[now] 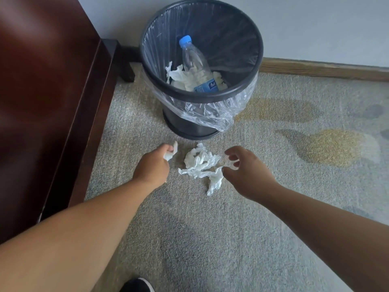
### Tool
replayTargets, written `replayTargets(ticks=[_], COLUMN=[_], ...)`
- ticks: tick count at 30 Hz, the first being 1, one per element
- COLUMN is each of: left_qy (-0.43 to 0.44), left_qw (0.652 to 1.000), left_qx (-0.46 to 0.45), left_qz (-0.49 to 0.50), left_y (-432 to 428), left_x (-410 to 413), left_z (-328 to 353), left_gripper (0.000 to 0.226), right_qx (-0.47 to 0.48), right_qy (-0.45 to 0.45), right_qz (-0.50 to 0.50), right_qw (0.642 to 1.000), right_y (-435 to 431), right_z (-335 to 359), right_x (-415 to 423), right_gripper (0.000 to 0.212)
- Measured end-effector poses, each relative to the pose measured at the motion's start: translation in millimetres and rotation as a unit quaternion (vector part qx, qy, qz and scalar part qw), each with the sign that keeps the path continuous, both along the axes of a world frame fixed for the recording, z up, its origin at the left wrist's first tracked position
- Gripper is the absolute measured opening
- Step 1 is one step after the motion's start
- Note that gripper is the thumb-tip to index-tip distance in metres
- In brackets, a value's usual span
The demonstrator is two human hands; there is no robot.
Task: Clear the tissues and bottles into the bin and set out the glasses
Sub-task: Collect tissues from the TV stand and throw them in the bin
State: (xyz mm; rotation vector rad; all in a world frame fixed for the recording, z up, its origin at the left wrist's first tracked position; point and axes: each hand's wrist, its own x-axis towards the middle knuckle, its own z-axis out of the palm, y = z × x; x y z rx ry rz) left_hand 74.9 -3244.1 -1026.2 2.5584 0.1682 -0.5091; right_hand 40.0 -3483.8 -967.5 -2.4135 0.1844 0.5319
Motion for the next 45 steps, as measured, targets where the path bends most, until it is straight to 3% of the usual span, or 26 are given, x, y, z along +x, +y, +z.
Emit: replayTargets(ticks=[3,8,12,14,17,23,27,31,36,41,45], left_qy=[-0.014,0.016,-0.017,-0.018,-0.01,0.012,0.011,0.001,0.007,0.016,0.0], left_qw=[0.998,0.997,0.996,0.997,0.997,0.991,0.99,0.998,0.972,0.933,0.932], left_qx=[-0.065,-0.078,-0.083,-0.066,-0.032,0.074,0.104,-0.028,-0.227,-0.326,-0.317], left_qz=[0.006,-0.01,-0.038,-0.041,-0.073,-0.109,-0.097,-0.061,0.064,0.154,0.175], left_y=[-9,-24,-38,-44,-53,-71,-72,-61,-40,-17,-4], left_x=[0,-3,-6,-6,-7,0,2,3,4,13,17], left_z=[7,11,5,-1,-11,-26,-28,-21,4,14,13], left_gripper=[0.035,0.008,0.037,0.034,0.006,0.044,0.022,0.005,0.008,0.012,0.019], right_qx=[-0.011,-0.02,-0.02,-0.015,-0.012,-0.015,-0.02,-0.015,-0.021,-0.031,-0.034], right_qy=[0.001,0.005,0.003,0.002,0.001,-0.004,-0.007,0.0,0.011,0.018,0.022], right_qz=[0.003,0.008,0.008,0.001,-0.009,-0.014,-0.01,-0.008,0.0,0.018,0.031], right_qw=[1.0,1.0,1.0,1.0,1.0,1.0,1.0,1.0,1.0,0.999,0.999], right_y=[-3,0,0,-1,-4,-9,-10,-9,-1,11,20], right_z=[1,-8,-13,-15,-17,-16,-16,-20,-27,-35,-44], right_x=[1,-2,-5,-6,-8,-15,-19,-21,-17,-12,-9], right_gripper=[0.044,0.045,0.044,0.044,0.044,0.043,0.044,0.045,0.046,0.049,0.052])
